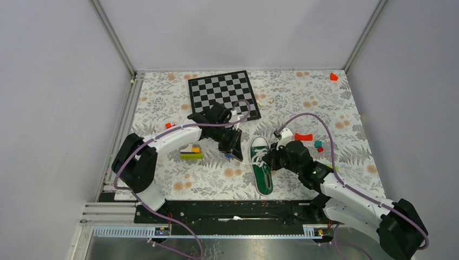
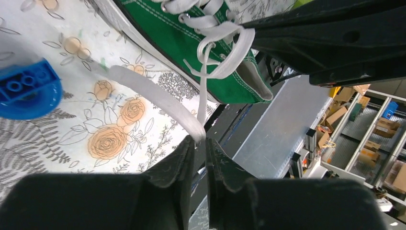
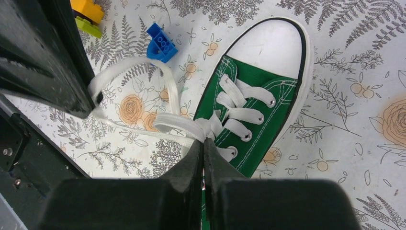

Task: Tie the shoes
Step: Cross the shoelace with the shoelace.

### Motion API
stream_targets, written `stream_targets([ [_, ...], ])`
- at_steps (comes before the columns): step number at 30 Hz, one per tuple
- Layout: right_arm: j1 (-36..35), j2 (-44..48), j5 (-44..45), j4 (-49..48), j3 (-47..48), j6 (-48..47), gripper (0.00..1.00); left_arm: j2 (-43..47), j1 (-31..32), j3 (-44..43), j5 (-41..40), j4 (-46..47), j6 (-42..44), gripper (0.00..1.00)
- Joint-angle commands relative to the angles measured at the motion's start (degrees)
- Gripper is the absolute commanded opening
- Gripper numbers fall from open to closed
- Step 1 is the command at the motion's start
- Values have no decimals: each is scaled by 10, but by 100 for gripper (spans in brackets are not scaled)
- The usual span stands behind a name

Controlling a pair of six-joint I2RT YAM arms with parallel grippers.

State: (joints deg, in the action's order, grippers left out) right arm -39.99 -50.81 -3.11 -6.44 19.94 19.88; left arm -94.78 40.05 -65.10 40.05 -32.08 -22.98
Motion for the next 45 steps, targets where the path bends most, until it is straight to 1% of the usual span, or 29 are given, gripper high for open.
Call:
stream_targets([
  [1, 3, 26, 9, 9, 32, -17, 0, 28, -15, -30, -12, -21, 53, 19],
  [5, 3, 37, 12, 31, 41, -36, 0, 22, -16, -29, -9, -20, 56, 36],
  [8, 3, 38, 14, 50, 49, -44, 0, 23, -16, -37, -6, -19, 63, 57],
  [10, 3, 44, 11, 58, 52, -45, 0, 23, -16, -52, -14, -14, 68, 61],
  [12, 3, 49, 12, 61, 53, -45, 0, 29, -14, -52, -16, 33, 63, 64],
  [16, 3, 53, 16, 77, 49, -40, 0, 41, 8, -40, -53, 148, 64, 68],
  [20, 3, 48, 9, 78, 49, -34, 0, 27, 19, -24, -41, 247, 67, 73],
  [23, 3, 39, 2, 74, 52, -32, 0, 10, 20, -13, -44, 313, 63, 75],
  [26, 3, 34, -2, 74, 55, -31, 0, 5, 24, 16, -30, 399, 59, 78],
  [27, 3, 33, -2, 73, 55, -31, 0, 4, 27, 20, -28, 411, 63, 79],
  [31, 4, 27, -5, 73, 58, -30, 0, -9, 38, 19, -29, 411, 100, 79],
  [34, 4, 24, -7, 73, 61, -29, 0, -26, 39, 17, -20, 411, 105, 78],
  [39, 4, 27, -8, 73, 62, -28, 0, -52, 38, 14, 17, 416, 88, 73],
  [45, 5, 28, -7, 78, 64, -27, 0, -65, 39, 24, 41, 413, 72, 72],
])
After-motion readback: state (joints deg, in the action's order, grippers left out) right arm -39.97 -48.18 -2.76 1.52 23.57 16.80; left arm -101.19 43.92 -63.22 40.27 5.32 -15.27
